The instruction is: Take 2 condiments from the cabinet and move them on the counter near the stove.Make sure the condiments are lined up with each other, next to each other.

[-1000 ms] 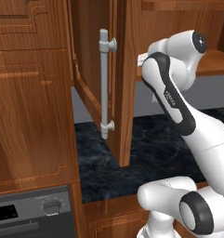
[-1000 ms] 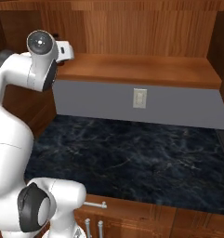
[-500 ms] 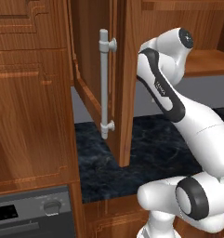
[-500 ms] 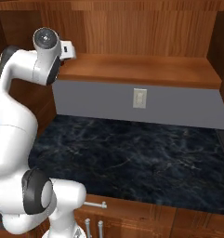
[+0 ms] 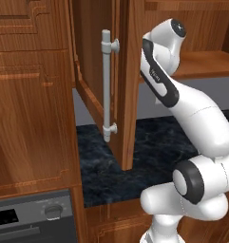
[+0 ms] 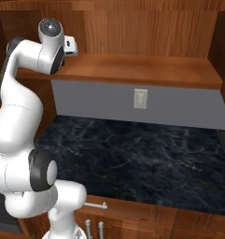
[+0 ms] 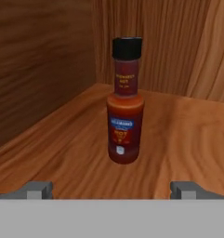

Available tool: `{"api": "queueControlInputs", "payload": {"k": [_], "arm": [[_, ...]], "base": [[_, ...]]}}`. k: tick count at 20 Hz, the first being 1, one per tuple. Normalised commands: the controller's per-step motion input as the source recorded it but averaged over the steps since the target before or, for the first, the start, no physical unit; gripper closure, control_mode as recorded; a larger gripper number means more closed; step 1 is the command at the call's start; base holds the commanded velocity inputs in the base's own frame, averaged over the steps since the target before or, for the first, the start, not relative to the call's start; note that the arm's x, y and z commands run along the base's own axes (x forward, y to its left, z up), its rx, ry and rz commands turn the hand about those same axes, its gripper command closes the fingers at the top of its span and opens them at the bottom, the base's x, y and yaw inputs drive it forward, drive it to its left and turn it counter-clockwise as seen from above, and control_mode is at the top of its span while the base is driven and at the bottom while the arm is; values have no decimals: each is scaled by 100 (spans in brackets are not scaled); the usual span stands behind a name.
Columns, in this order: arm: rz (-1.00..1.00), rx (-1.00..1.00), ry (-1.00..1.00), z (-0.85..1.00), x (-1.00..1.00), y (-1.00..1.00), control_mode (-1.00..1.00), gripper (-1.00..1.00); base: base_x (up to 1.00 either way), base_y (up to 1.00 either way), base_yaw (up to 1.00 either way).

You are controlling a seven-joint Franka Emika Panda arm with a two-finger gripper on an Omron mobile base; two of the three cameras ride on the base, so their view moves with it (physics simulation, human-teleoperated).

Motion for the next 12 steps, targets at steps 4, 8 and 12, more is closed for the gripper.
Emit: {"api": "queueControlInputs", "payload": {"k": [4,8,12], "arm": [[0,0,0,-17,24,6,-100,-100],[0,0,-2,-23,14,10,-100,-100],[0,0,-2,-12,1,14,-100,-100]], "base": [[0,0,0],[0,0,0],[0,0,0]]}}
